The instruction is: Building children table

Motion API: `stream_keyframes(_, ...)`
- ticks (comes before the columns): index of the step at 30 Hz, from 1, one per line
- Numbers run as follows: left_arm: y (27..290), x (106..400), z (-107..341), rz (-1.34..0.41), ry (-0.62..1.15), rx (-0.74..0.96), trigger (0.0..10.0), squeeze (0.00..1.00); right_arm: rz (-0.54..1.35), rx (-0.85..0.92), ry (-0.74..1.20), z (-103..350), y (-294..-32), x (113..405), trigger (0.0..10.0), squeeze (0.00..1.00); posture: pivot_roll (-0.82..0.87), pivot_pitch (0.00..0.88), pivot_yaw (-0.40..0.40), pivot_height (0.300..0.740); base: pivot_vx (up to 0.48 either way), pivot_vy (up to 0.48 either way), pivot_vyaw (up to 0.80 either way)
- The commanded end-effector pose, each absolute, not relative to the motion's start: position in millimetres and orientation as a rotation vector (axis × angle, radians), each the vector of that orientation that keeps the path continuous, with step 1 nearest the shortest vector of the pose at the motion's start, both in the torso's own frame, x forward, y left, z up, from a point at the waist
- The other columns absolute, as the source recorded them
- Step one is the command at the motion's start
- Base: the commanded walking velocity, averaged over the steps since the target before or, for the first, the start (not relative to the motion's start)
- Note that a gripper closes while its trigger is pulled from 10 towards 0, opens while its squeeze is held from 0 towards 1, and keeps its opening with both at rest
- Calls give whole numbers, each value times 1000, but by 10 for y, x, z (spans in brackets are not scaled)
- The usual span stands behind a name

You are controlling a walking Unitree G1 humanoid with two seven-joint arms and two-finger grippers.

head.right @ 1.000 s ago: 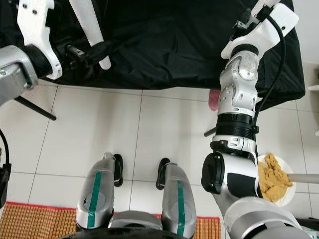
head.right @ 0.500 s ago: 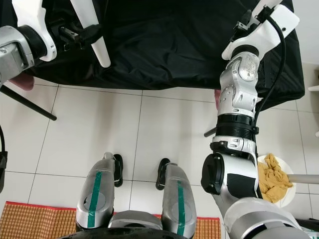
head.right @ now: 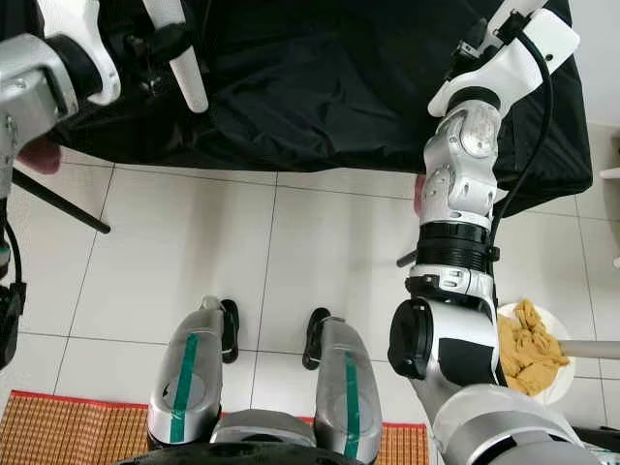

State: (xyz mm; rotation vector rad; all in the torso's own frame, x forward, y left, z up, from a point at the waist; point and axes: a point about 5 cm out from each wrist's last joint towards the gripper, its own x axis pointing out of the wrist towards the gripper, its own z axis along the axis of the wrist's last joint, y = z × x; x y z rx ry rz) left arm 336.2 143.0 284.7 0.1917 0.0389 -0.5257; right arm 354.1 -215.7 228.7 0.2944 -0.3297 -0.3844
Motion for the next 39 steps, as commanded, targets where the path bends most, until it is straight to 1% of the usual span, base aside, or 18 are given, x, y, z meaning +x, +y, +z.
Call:
stream_keyframes(1, 1512, 3387, 3007, -459, -36, 186, 5529, 0, -413, 377, -466, 2521, -2269, 3455, 10000, 0, 125, 99, -5, 740, 0, 0, 0)
stream_keyframes(2, 1518, 3420, 3038, -441, -46, 186, 10000, 0, -392, 377, -469, 2547, -2254, 3470, 10000, 0, 121, 102, -7, 740, 0, 0, 0)
stream_keyframes(8, 1512, 3477, 3084, -406, -71, 170, 10000, 0, -328, 356, -471, 2622, -2221, 3511, 10000, 0, 115, 109, -12, 740, 0, 0, 0)
stream_keyframes(10, 1489, 3500, 2983, -375, -54, 175, 10000, 0, -298, 312, -462, 2657, -2243, 3552, 10000, 0, 107, 115, -21, 740, 0, 0, 0)
stream_keyframes(17, 1450, 3504, 2809, -350, -17, 178, 10000, 0, -292, 253, -463, 2710, -2344, 3577, 10000, 0, 88, 133, -44, 740, 0, 0, 0)
stream_keyframes(23, 1425, 3501, 2611, -331, 11, 138, 10000, 0, -254, 190, -441, 2656, -2369, 3599, 10000, 0, 79, 157, -61, 740, 0, 0, 0)
stream_keyframes(29, 1410, 3497, 2589, -336, 5, 134, 10000, 0, -244, 177, -433, 2637, -2367, 3602, 10000, 0, 79, 157, -61, 740, 0, 0, 0)
stream_keyframes(30, 1394, 3480, 2564, -354, 8, 122, 10000, 506, -230, 177, -421, 2597, -2355, 3595, 10000, 1000, 81, 177, -74, 740, 0, 0, 0)
stream_keyframes(32, 1394, 3480, 2564, -354, 8, 122, 10000, 506, -230, 177, -421, 2597, -2355, 3595, 10000, 1000, 81, 177, -74, 740, 0, 0, 0)
stream_keyframes(33, 1389, 3459, 2544, -367, 13, 123, 10000, 1000, -217, 172, -407, 2546, -2336, 3581, 10000, 1000, 85, 187, -78, 740, 0, 0, 0)
stream_keyframes(39, 1427, 3422, 2519, -353, 26, 146, 10000, 1000, -186, 161, -385, 2445, -2294, 3546, 10000, 1000, 92, 190, -74, 740, 0, 0, 0)
